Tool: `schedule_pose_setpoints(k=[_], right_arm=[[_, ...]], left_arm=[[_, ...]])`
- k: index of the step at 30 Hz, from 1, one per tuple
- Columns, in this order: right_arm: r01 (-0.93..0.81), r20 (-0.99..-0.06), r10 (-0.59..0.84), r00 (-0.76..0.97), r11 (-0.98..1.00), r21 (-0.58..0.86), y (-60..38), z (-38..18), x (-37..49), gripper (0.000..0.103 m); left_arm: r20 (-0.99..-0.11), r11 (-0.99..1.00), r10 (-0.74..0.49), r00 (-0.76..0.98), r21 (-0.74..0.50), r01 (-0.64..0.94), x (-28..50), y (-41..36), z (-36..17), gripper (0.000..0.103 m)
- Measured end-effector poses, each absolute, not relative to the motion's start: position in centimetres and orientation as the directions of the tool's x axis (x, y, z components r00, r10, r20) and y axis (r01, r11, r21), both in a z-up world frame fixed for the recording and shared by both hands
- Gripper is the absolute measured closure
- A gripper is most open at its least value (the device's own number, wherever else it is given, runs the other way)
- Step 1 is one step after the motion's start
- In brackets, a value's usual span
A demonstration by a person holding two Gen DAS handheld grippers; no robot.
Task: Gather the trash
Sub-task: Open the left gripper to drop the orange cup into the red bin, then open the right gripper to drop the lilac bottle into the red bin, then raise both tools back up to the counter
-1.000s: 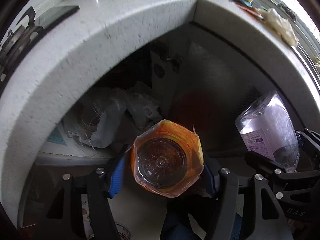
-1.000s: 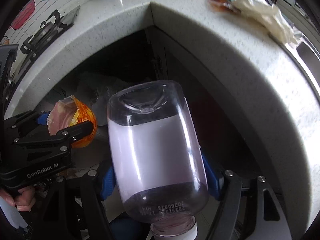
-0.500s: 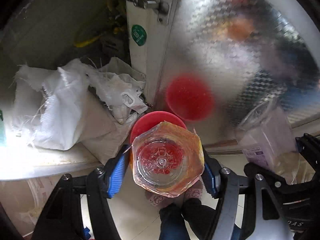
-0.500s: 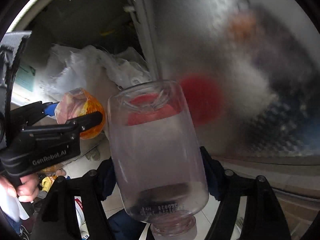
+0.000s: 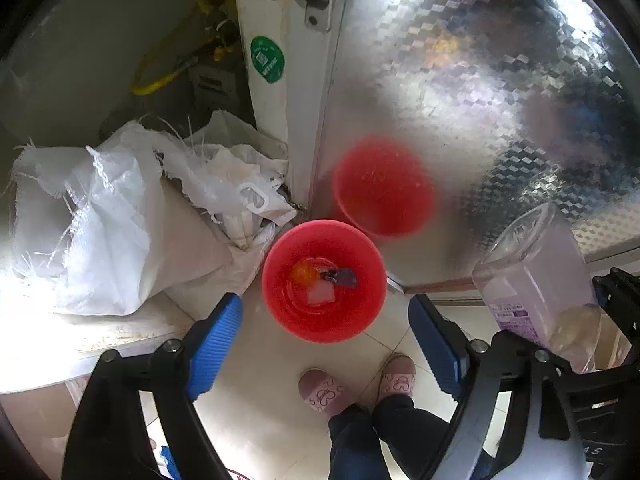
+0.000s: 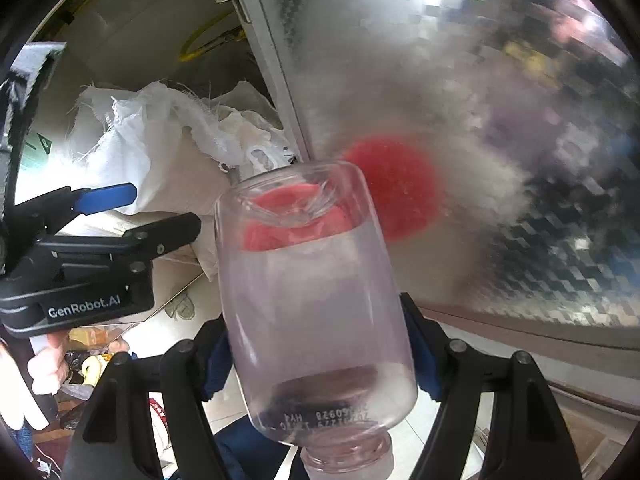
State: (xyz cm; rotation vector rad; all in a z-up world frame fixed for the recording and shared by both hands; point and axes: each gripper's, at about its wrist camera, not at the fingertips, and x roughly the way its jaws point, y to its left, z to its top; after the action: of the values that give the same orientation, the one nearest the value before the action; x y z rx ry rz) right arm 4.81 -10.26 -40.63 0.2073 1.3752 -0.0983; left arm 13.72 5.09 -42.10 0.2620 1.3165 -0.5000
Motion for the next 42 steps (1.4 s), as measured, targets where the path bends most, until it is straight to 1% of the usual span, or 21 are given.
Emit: schedule_pose_setpoints(k=[6,11,19,26,29,32,34,36,42], right_arm=[[0.138,-0.982,0.065,0.178,0.986,0.09,-9.0,-41.8,5.8,0.032],[0.063,-0.983,0.083,0.165,0.994,0.094,-7.0,-42.6,6.8,0.032],[-0.004,-0.983,0.095,0.155,0.995,0.095,-5.2,-43.5,8.8,0.032],[-0.069,-0.983,0.048,0.178,0.997,0.037,-3.9,-43.0,9.6,0.031],[-0.079,-0.984,0.055,0.171,0.996,0.042,-3.9,-42.7,9.5,0.031],[-0.079,-0.982,0.034,0.188,0.997,0.02,-3.8,-42.2,9.2,0.027],[-0.075,-0.976,0.021,0.216,0.997,0.005,-3.8,-41.5,8.8,0.018],[-0.072,-0.972,0.016,0.236,0.997,-0.001,-3.7,-41.1,8.3,0.014],[-0.096,-0.974,0.009,0.225,0.995,-0.013,-3.4,-39.1,7.2,0.014]], left_arm=[[-0.971,0.885,-0.138,0.196,-0.032,0.465,13.5,6.8,-42.2,0.019],[-0.974,0.906,-0.129,0.184,-0.04,0.421,13.3,9.1,-42.5,0.019],[-0.98,0.947,-0.089,0.179,-0.028,0.319,14.1,12.2,-43.7,0.019],[-0.981,0.962,-0.091,0.172,-0.041,0.271,14.4,13.6,-43.9,0.019],[-0.98,0.965,-0.084,0.179,-0.035,0.262,14.4,13.8,-43.7,0.019],[-0.979,0.963,-0.071,0.19,-0.018,0.268,14.0,13.6,-43.4,0.019],[-0.979,0.963,-0.07,0.192,-0.016,0.27,13.7,13.6,-43.1,0.019],[-0.979,0.963,-0.07,0.193,-0.016,0.27,13.4,13.7,-42.8,0.019],[-0.98,0.965,-0.07,0.187,-0.019,0.26,11.7,14.2,-40.8,0.019]])
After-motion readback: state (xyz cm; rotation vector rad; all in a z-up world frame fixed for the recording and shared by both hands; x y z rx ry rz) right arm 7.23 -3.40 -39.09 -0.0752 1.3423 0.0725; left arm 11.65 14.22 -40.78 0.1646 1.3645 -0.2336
